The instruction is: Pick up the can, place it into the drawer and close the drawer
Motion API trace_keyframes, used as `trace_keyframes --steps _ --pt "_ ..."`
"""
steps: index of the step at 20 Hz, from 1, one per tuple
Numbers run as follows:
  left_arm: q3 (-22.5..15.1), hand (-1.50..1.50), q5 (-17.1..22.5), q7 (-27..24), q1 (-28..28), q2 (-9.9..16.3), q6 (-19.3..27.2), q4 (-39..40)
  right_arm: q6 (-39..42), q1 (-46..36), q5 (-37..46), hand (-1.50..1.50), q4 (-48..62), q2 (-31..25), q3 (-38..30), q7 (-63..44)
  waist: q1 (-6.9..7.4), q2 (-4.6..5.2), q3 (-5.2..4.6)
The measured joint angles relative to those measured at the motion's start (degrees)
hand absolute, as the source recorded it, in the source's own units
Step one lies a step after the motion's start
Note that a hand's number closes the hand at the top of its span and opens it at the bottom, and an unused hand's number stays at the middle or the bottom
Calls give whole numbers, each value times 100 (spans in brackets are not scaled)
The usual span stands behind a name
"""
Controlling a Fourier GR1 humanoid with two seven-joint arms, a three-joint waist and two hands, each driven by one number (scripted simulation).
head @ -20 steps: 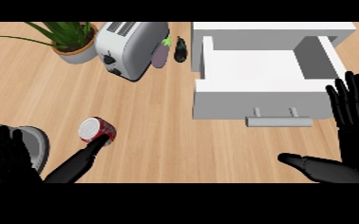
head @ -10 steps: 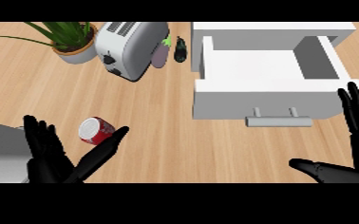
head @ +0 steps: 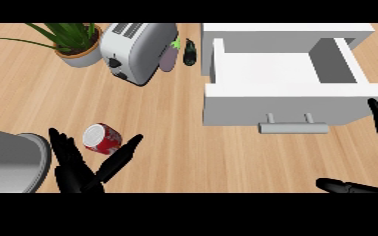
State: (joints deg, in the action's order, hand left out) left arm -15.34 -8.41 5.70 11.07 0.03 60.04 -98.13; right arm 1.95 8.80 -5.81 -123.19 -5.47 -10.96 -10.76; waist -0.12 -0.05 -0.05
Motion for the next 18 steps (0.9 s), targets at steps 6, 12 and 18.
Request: trace_keyframes --steps 6,12,18 --pt "412 -150 1323 -1315 -218 0 -59 924 124 113 -158 -150 -180 -34 -182 -84 1 1 -1" --pt "733 -150 2407 -2438 -186 0 -413 1597 166 200 -91 -150 -354 80 -145 -141 5 0 -1" --pt "1008 -150 3450 -3580 -365 -1 -910 2582 247 184 -123 -150 -375 63 -290 -177 2 2 2"
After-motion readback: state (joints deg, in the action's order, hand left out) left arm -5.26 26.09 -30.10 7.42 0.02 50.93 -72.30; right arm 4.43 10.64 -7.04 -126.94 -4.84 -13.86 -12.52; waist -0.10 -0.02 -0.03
